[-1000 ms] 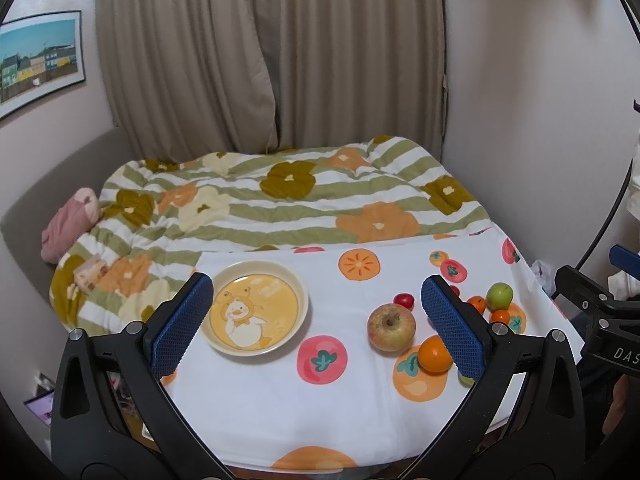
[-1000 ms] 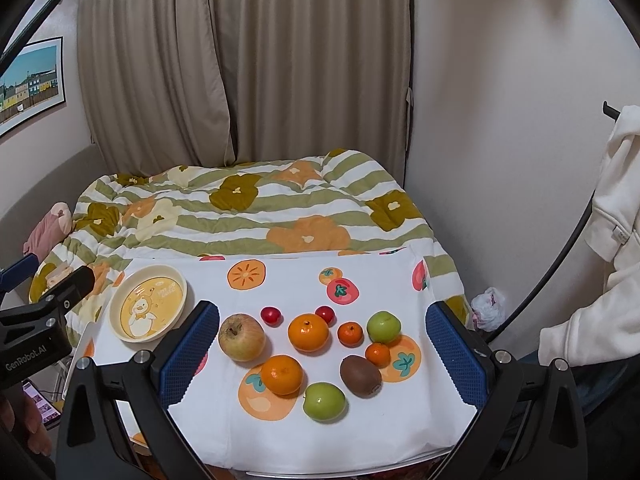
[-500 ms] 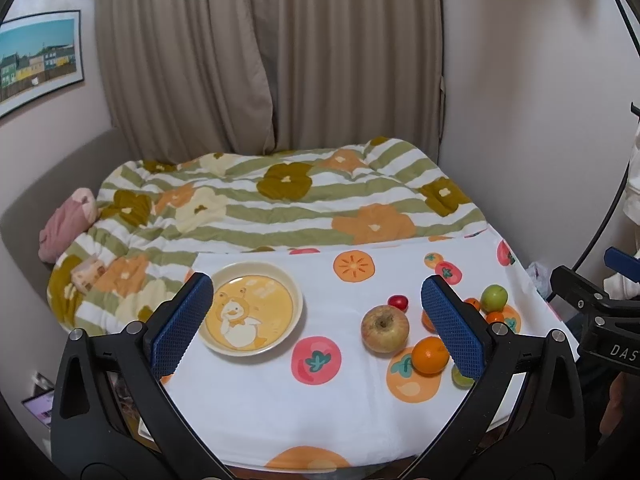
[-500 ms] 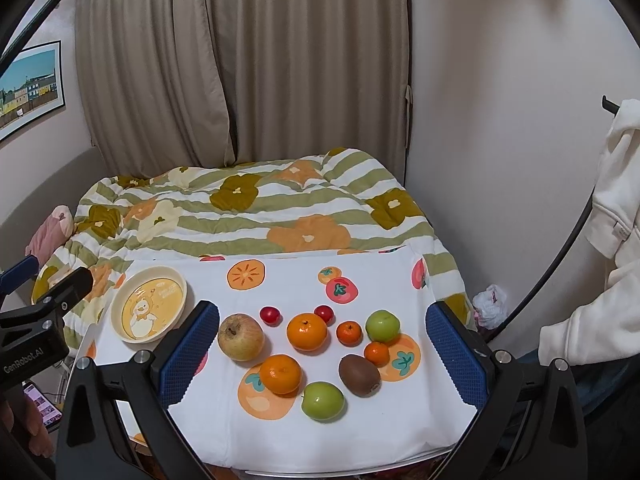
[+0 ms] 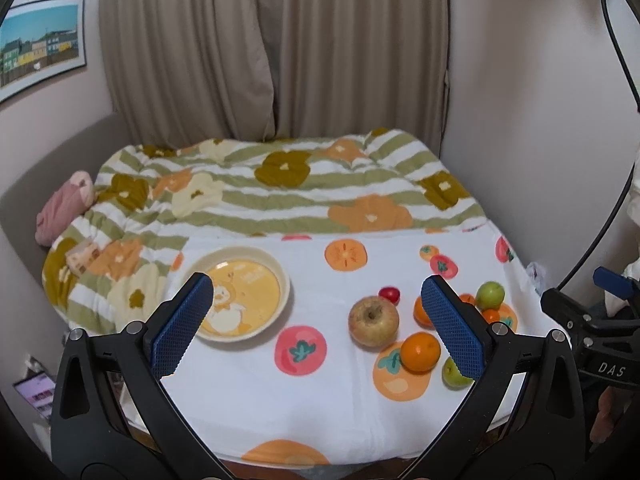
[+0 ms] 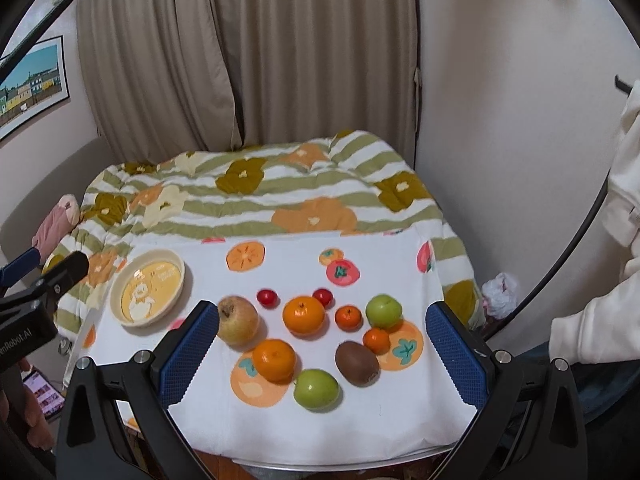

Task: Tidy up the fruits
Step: 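Grasp the red apple with the left tool while the right tool grasps the large orange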

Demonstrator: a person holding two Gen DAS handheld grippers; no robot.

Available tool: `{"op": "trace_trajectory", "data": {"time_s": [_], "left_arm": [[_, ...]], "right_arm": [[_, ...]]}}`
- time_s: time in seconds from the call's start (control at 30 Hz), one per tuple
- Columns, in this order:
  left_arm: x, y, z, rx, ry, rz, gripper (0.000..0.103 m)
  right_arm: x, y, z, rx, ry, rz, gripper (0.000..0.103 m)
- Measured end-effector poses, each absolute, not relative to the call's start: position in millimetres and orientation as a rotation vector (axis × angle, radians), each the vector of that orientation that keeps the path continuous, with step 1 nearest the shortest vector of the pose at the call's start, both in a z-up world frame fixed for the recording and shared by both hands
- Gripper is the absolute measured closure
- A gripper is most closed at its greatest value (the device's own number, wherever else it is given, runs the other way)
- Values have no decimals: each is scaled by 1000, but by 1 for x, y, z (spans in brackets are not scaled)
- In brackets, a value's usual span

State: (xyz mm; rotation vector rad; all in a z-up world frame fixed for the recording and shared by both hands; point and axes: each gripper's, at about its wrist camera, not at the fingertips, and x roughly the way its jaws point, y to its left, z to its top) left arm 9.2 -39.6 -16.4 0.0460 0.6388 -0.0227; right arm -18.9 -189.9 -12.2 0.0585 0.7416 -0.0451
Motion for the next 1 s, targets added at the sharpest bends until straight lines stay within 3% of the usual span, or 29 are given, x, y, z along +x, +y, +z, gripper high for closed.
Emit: {"op": "trace_trajectory", "data": {"time_s": [0.57,1.0], "left_arm": [[69,-66,-113,98,865,-49,0],[122,-82,-172,165,955,-241,0]], "right_arm": [[0,-217,-114,112,913,116,0],[24,-181,-155,-35,891,234,0]]}}
